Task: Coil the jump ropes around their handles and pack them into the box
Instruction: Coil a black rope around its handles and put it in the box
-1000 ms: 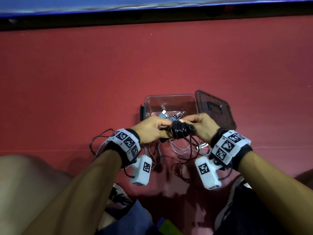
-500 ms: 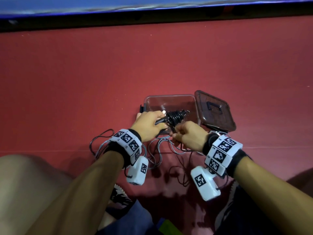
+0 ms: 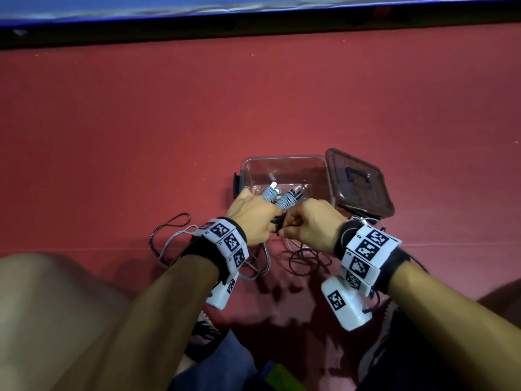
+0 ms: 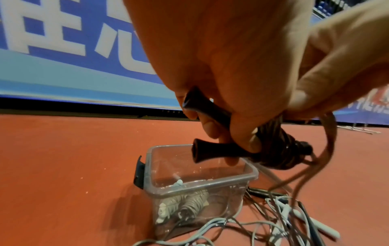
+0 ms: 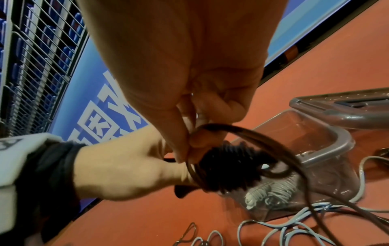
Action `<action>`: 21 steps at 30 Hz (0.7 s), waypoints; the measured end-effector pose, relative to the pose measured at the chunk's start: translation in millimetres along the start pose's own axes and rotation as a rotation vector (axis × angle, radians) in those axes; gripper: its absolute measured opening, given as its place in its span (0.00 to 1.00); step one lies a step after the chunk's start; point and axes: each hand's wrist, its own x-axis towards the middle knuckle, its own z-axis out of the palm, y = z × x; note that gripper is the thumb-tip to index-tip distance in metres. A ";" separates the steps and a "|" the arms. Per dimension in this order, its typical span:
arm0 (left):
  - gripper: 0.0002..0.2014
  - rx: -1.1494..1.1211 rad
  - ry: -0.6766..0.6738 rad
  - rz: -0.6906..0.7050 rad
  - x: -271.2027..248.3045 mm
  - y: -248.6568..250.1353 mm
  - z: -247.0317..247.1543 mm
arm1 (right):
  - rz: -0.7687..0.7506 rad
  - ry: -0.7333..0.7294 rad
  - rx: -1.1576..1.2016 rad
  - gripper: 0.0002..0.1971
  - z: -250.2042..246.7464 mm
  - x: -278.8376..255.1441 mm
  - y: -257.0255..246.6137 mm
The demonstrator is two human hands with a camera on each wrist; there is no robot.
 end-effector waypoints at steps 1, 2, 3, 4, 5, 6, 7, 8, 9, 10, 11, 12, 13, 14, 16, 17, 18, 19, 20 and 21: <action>0.04 0.016 -0.022 0.001 -0.8 1.8 2.3 | -0.010 -0.013 0.002 0.05 -1.0 0.5 -1.3; 0.05 0.010 -0.043 -0.011 -1.6 2.6 4.1 | -0.023 -0.026 -0.003 0.04 -2.1 1.0 -1.3; 0.07 -0.011 -0.058 -0.019 -2.2 2.2 4.3 | -0.031 -0.034 -0.002 0.03 -3.6 1.6 -0.9; 0.07 -0.034 -0.070 -0.023 -2.7 1.1 3.2 | -0.034 -0.038 0.011 0.03 -5.5 1.7 -0.2; 0.08 -0.056 -0.066 -0.012 -2.7 -0.7 1.4 | -0.035 -0.038 0.024 0.04 -7.6 1.8 0.6; 0.07 -0.074 -0.071 -0.001 -3.0 -1.9 -1.8 | -0.039 -0.037 0.030 0.04 -9.3 2.0 1.6; 0.06 -0.087 -0.073 0.014 -2.6 -3.0 -3.6 | -0.046 -0.036 0.032 0.05 -10.6 2.4 2.6; 0.05 -0.089 -0.083 0.031 -2.4 -3.1 -6.0 | -0.052 -0.035 0.034 0.04 -11.3 3.2 4.0; 0.07 -0.085 -0.093 0.043 -1.8 -3.7 -5.9 | -0.058 -0.030 0.040 0.04 -11.7 3.8 5.2; 0.08 -0.085 -0.102 0.046 -1.5 -4.4 -5.7 | -0.061 -0.020 0.042 0.04 -11.8 4.3 6.1; 0.08 -0.093 -0.102 0.047 -1.0 -5.2 -5.1 | -0.064 -0.006 0.041 0.04 -11.6 4.6 6.8; 0.06 -0.102 -0.095 0.054 -0.4 -5.8 -5.2 | -0.069 0.007 0.043 0.03 -11.1 4.8 7.9; 0.04 -0.118 -0.096 0.058 0.8 -6.9 -4.4 | -0.075 0.018 0.048 0.03 -10.6 5.0 8.8; 0.04 -0.138 -0.102 0.064 1.9 -8.7 -3.6 | -0.084 0.030 0.054 0.03 -9.9 4.9 9.2; 0.04 -0.163 -0.117 0.074 2.2 -10.5 -4.4 | -0.096 0.056 0.061 0.03 -8.8 5.2 9.4; 0.03 -0.174 -0.121 0.073 2.6 -11.4 -4.8 | -0.100 0.066 0.056 0.03 -8.2 5.7 9.6; 0.01 -0.187 -0.127 0.079 3.2 -12.2 -5.3 | -0.101 0.071 0.042 0.05 -8.0 6.3 10.0; 0.03 -0.205 -0.145 0.082 2.9 -12.3 -5.6 | -0.100 0.072 0.027 0.07 -8.4 6.6 10.5; 0.09 -0.232 -0.167 0.087 2.0 -11.3 -6.9 | -0.097 0.069 0.017 0.10 -9.5 6.9 11.6; 0.12 -0.271 -0.180 0.087 0.8 -10.4 -7.8 | -0.092 0.065 0.023 0.11 -11.3 7.2 13.0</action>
